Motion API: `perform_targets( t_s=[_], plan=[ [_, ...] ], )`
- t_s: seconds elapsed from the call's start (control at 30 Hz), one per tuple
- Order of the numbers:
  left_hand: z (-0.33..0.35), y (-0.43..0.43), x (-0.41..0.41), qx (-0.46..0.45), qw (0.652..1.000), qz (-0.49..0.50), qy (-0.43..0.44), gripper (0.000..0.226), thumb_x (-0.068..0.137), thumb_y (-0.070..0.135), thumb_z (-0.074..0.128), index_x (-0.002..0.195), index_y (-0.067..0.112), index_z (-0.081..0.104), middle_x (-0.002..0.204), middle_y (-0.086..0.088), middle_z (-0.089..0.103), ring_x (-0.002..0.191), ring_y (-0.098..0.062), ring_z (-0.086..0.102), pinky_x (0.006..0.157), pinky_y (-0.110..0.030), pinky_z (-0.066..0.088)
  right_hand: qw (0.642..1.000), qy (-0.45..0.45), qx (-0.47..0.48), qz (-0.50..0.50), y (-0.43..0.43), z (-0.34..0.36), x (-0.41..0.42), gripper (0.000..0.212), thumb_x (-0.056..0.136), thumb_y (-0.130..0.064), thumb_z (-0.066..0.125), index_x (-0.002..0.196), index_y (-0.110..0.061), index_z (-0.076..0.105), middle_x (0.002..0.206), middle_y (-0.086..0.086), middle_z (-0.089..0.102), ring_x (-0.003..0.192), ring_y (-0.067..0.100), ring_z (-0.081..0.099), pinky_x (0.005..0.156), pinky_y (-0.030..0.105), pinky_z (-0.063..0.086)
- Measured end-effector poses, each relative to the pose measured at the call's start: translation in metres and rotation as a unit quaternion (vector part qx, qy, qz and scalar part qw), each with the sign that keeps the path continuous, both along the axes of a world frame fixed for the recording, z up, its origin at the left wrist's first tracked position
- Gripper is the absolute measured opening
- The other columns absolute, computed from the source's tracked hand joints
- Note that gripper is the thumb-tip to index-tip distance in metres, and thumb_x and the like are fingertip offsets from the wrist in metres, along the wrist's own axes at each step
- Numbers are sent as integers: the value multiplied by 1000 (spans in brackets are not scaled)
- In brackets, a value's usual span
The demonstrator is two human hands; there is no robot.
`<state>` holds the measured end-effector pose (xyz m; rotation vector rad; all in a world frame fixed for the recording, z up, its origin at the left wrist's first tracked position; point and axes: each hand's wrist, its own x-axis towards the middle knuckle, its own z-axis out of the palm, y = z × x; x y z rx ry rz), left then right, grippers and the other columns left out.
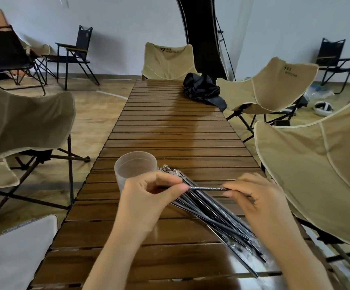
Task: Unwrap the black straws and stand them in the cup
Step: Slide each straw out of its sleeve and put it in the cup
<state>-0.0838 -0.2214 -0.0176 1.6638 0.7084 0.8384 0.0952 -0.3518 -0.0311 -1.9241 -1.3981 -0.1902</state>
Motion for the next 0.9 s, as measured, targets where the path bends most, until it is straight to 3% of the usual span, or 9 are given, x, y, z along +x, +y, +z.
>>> perform_targets(
  t_s=[0.1, 0.23, 0.4, 0.53, 0.63, 0.77, 0.9],
  plan=[
    [-2, 8, -9, 158, 977, -23, 141, 11, 68, 39, 77, 79, 38, 75, 74, 26, 70, 78, 10, 64, 68, -5, 48, 999, -25, -33, -9, -2, -1, 3, 9, 78, -22, 73, 86, -26, 74, 79, -17, 64, 78, 6, 60, 79, 43, 47],
    [-6, 14, -17, 257, 936, -34, 240, 14, 81, 40, 68, 94, 44, 72, 82, 31, 66, 83, 15, 60, 76, -11, 51, 995, -33, -69, -57, -12, -2, 15, 7, 77, -27, 74, 82, -33, 72, 78, -21, 64, 78, -1, 58, 82, 29, 29],
    [-16, 15, -14, 350, 877, -109, 311, 24, 92, 45, 52, 111, 40, 65, 107, 21, 66, 95, 10, 56, 74, 2, 34, 997, -4, -78, 4, -11, -4, 17, 15, 78, -12, 74, 74, -26, 75, 69, -21, 62, 65, -1, 59, 73, 33, 47],
    [-25, 20, -13, 363, 856, -114, 350, 27, 96, 44, 45, 116, 38, 62, 114, 16, 65, 108, 1, 57, 89, -12, 43, 996, -10, -74, 49, -2, -3, 10, 20, 79, -12, 74, 64, -24, 70, 59, -19, 51, 58, 2, 53, 61, 7, 34],
    [-28, 25, -13, 373, 851, -126, 349, 28, 97, 42, 44, 118, 36, 62, 116, 16, 63, 109, 2, 56, 88, -7, 39, 995, -15, -85, 52, 1, -5, 6, 26, 81, -13, 73, 59, -24, 64, 57, -17, 47, 59, 5, 49, 65, 11, 31],
    [-33, 23, -2, 359, 845, -181, 352, 33, 100, 37, 39, 121, 24, 60, 120, 9, 61, 110, -1, 54, 74, 1, 26, 994, -25, -93, 47, 2, -6, 5, 23, 80, -13, 74, 61, -25, 68, 54, -25, 43, 60, -5, 47, 67, 20, 30],
    [-33, 23, 0, 333, 858, -198, 339, 30, 100, 28, 42, 119, 15, 60, 119, 0, 60, 106, -1, 53, 77, 3, 30, 994, -22, -102, 37, 1, -9, 5, 20, 80, -16, 74, 64, -27, 71, 56, -23, 47, 63, -2, 50, 71, 21, 32]
  ],
)
